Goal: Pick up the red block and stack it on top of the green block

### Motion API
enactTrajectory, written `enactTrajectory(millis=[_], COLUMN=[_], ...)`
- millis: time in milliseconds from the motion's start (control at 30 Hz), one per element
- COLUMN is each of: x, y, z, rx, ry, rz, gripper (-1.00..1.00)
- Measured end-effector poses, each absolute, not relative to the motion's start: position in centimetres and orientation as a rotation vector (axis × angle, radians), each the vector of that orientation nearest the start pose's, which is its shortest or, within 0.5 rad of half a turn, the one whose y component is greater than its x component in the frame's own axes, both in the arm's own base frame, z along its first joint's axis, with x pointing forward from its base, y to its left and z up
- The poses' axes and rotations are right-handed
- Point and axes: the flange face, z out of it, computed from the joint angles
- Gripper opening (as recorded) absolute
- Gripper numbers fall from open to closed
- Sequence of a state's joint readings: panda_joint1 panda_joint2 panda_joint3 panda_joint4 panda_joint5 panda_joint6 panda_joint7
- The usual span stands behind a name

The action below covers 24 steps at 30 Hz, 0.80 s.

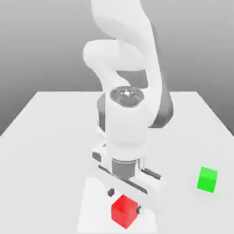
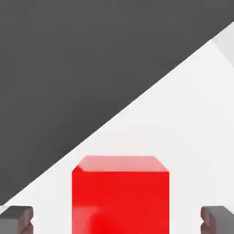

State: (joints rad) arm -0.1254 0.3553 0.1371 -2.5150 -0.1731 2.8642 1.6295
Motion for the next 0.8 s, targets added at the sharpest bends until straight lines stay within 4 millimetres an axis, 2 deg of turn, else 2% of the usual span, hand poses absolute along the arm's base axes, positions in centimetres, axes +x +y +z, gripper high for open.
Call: enactTrajectory(millis=[200,267,400,467,600,800], x=[45.7,45.8,45.7,45.2,43.3,37.7], y=[2.0,2.0,2.1,4.7,11.6,22.3], z=[14.4,15.7,20.0,21.2,22.3,23.7], rx=[-2.340,-2.338,-2.342,-2.428,-2.639,-2.915], ry=[2.093,2.094,2.091,1.990,1.700,1.163], rz=[-0.003,-0.003,-0.002,-0.001,0.000,0.000], gripper=[-1.00,-1.00,-1.00,-1.00,-1.00,-1.00])
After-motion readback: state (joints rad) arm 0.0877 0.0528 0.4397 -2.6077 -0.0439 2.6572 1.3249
